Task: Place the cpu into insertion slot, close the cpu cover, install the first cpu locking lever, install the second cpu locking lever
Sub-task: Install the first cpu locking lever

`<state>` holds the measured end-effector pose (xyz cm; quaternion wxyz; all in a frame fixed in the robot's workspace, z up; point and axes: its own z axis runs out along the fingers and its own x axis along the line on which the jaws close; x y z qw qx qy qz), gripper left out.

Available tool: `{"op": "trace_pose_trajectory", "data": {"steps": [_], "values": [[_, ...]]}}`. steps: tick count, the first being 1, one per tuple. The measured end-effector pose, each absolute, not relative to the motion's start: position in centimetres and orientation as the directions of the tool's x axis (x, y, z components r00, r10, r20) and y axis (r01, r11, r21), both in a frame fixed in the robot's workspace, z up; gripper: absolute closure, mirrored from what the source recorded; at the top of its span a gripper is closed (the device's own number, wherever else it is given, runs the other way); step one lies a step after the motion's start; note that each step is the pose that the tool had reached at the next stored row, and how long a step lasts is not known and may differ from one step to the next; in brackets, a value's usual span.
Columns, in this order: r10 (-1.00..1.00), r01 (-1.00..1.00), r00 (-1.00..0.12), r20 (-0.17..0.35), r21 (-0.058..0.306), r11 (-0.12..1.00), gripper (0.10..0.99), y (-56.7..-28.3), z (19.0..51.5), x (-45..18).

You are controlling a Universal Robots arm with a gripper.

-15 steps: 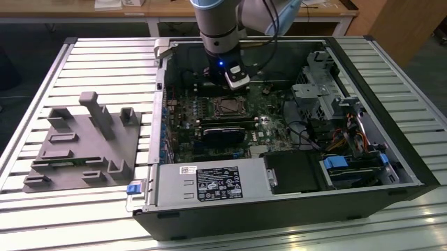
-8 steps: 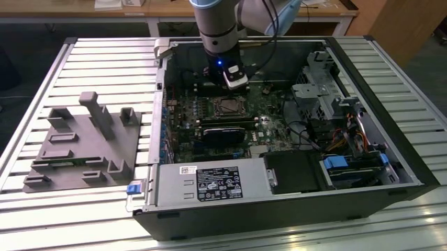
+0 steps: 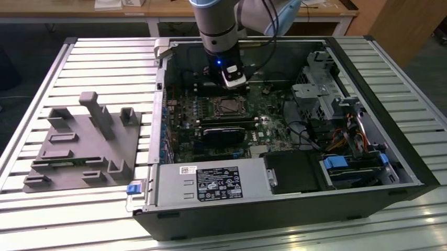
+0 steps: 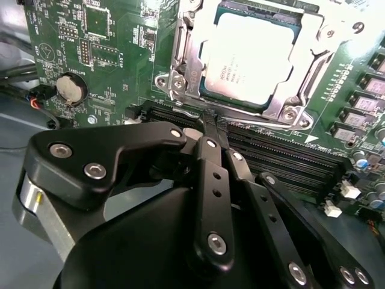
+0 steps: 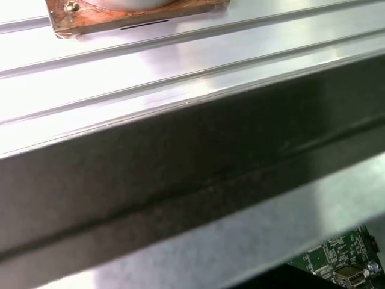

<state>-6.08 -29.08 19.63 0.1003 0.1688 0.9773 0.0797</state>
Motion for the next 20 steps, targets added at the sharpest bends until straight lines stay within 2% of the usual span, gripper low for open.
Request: {"op": "trace_pose_trajectory", "data": {"steps": [20], "values": [[0.374, 0.342, -0.911, -0.172, 0.191, 0.920, 0.980, -28.84, 19.33, -6.08]]}}
